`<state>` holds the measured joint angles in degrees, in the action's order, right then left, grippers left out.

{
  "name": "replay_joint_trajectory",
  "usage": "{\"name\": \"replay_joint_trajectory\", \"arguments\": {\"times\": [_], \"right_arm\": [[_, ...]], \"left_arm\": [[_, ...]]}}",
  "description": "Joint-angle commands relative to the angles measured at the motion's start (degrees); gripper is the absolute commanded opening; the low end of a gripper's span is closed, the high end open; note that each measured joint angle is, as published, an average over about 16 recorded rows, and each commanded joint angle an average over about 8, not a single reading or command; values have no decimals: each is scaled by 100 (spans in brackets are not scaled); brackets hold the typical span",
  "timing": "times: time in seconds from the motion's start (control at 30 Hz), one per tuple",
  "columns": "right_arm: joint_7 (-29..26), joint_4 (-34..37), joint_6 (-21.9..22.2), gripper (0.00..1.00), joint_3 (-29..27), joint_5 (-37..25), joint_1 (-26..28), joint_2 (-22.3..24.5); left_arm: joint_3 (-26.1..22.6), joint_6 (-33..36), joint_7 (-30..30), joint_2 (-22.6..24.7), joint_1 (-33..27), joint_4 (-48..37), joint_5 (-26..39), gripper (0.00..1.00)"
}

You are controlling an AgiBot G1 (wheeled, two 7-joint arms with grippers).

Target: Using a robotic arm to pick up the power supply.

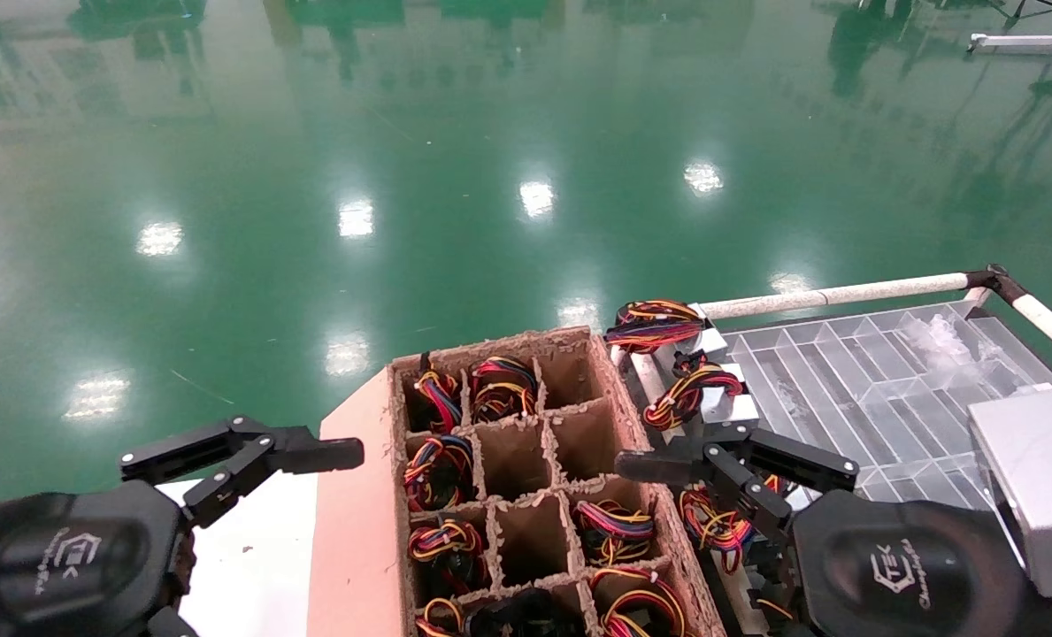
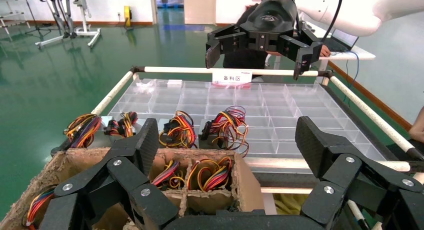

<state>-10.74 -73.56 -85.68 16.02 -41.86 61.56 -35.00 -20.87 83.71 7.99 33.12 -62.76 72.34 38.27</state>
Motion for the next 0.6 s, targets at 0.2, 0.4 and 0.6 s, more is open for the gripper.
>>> {"name": "replay_joint_trajectory", "arguments": {"times": [0.2, 0.4, 0.6], "right_arm": [[0, 0, 0, 100, 0, 0, 0, 0], [0, 0, 0, 100, 0, 0, 0, 0], [0, 0, 0, 100, 0, 0, 0, 0]], "left_arm": [[0, 0, 0, 0, 0, 0, 0, 0], [0, 0, 0, 0, 0, 0, 0, 0], [0, 0, 0, 0, 0, 0, 0, 0]]}}
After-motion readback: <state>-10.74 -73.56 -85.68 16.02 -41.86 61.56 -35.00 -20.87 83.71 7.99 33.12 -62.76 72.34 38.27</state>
